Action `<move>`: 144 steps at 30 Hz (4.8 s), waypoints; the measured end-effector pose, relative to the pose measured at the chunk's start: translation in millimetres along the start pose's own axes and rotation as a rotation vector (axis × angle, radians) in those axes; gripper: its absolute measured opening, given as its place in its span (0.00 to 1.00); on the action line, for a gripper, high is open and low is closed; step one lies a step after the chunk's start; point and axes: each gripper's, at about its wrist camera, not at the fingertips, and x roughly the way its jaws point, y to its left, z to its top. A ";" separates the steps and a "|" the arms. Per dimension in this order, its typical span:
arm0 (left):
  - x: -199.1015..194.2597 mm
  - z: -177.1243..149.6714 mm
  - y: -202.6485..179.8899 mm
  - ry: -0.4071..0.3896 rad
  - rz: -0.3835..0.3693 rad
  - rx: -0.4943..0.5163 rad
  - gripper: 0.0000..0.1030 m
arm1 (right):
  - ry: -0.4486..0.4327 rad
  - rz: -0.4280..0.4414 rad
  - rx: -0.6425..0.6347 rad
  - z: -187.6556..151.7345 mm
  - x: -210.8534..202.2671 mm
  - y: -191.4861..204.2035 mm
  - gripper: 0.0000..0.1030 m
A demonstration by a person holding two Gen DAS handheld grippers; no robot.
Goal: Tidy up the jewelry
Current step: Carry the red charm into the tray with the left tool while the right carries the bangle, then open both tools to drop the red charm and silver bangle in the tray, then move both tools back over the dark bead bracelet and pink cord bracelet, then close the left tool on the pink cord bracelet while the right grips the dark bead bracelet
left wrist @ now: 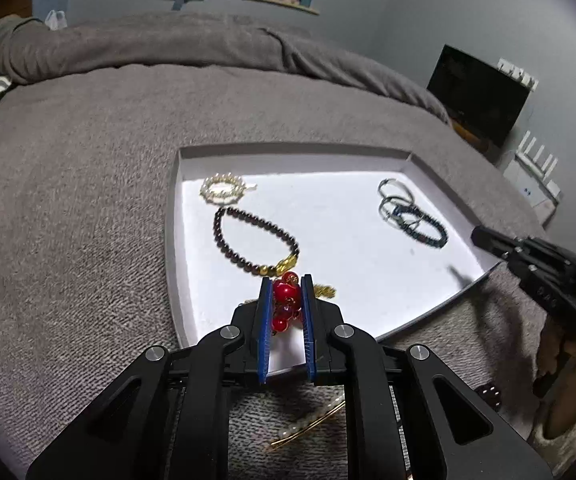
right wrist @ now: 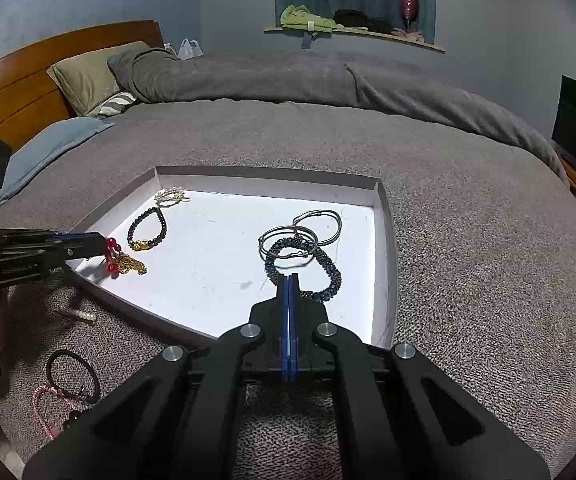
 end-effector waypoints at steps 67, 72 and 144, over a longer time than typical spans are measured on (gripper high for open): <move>-72.8 -57.1 -6.8 -0.271 0.285 0.031 0.92 | -0.308 -0.105 0.182 -68.9 -89.2 -10.2 0.95; -76.1 -71.5 -1.8 -0.236 0.253 -0.006 0.92 | -0.261 -0.055 0.229 -83.9 -90.5 -10.7 0.95; -88.7 -136.6 -82.2 -0.175 0.097 0.282 0.03 | -0.068 0.132 0.047 -116.9 -78.2 66.4 0.14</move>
